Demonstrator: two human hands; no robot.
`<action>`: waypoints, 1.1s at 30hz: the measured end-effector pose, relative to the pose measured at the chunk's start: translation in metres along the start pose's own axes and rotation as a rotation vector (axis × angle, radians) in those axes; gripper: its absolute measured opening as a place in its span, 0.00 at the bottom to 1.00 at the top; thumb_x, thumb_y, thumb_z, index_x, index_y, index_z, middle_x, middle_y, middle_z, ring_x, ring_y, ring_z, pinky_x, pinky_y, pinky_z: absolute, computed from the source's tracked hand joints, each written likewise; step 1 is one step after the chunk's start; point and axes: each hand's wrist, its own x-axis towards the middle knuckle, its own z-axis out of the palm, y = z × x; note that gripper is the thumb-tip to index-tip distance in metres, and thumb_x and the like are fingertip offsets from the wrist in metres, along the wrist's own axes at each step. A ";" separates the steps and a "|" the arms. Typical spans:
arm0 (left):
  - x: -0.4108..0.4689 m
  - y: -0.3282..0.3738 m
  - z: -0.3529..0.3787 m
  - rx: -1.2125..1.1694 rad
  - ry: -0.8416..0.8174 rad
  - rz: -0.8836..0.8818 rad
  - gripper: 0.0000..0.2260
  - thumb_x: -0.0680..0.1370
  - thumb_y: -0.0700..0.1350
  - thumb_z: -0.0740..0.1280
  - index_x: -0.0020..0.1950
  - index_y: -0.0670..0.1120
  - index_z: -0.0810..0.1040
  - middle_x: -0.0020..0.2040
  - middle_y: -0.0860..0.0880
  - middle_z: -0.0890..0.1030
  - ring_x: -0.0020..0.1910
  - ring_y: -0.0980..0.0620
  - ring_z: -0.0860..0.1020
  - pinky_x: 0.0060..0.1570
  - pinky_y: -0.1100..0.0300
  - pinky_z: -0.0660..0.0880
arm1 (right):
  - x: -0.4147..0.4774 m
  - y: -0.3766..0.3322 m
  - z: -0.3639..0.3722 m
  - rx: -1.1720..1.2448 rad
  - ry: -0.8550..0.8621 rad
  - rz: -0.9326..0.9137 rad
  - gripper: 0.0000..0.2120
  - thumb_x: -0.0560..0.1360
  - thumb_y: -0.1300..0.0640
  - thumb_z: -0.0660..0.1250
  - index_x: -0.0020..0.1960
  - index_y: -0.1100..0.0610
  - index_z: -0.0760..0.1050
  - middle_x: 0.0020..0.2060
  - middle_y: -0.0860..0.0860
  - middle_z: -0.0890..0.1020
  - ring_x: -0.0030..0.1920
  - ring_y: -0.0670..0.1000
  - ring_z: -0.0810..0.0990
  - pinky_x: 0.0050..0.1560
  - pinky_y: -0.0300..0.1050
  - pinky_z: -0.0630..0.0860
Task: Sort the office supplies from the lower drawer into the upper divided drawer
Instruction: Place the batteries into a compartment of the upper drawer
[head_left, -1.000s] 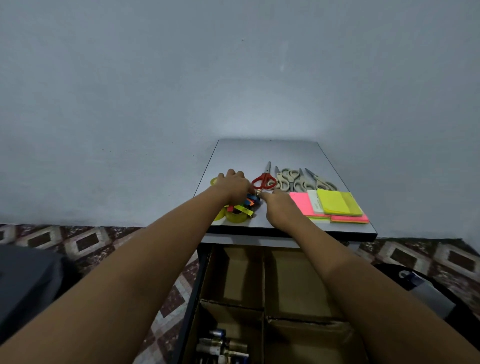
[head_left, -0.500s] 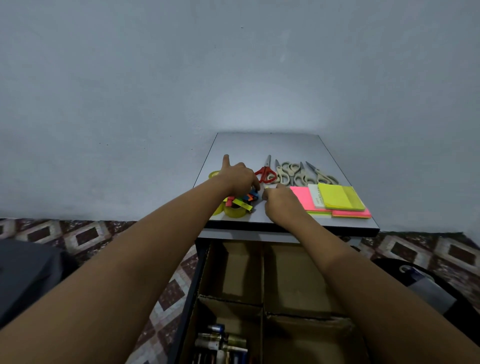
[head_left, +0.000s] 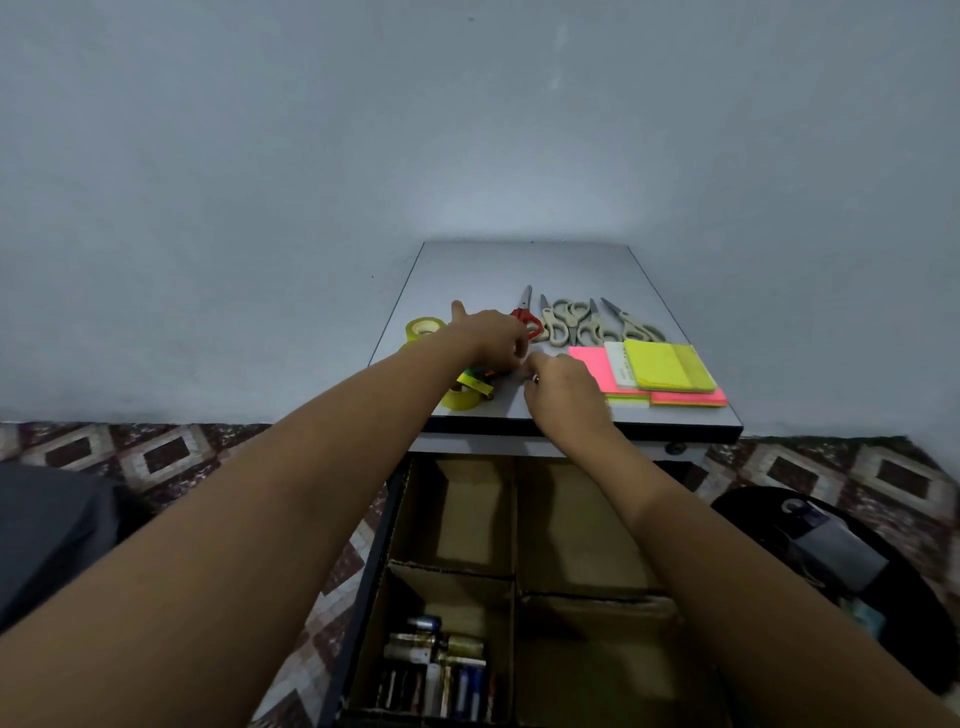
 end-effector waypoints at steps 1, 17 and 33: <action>0.000 0.002 0.001 -0.009 0.007 -0.011 0.10 0.78 0.46 0.61 0.58 0.52 0.76 0.57 0.49 0.77 0.60 0.47 0.72 0.66 0.36 0.51 | -0.002 0.000 0.000 0.006 0.002 0.002 0.11 0.79 0.64 0.57 0.57 0.62 0.75 0.48 0.61 0.77 0.49 0.60 0.75 0.39 0.41 0.60; 0.001 0.016 0.003 -0.003 0.112 -0.053 0.10 0.79 0.51 0.60 0.40 0.49 0.72 0.40 0.50 0.73 0.51 0.47 0.75 0.64 0.41 0.55 | -0.012 0.005 0.000 0.093 0.074 0.075 0.13 0.79 0.64 0.57 0.61 0.61 0.74 0.49 0.61 0.79 0.50 0.60 0.77 0.44 0.46 0.70; -0.145 0.000 0.023 -0.861 0.102 0.165 0.03 0.76 0.42 0.68 0.49 0.45 0.80 0.43 0.47 0.81 0.42 0.55 0.77 0.44 0.66 0.74 | -0.116 -0.003 -0.009 0.877 0.076 0.373 0.03 0.76 0.59 0.67 0.47 0.51 0.76 0.40 0.50 0.81 0.43 0.50 0.82 0.49 0.51 0.81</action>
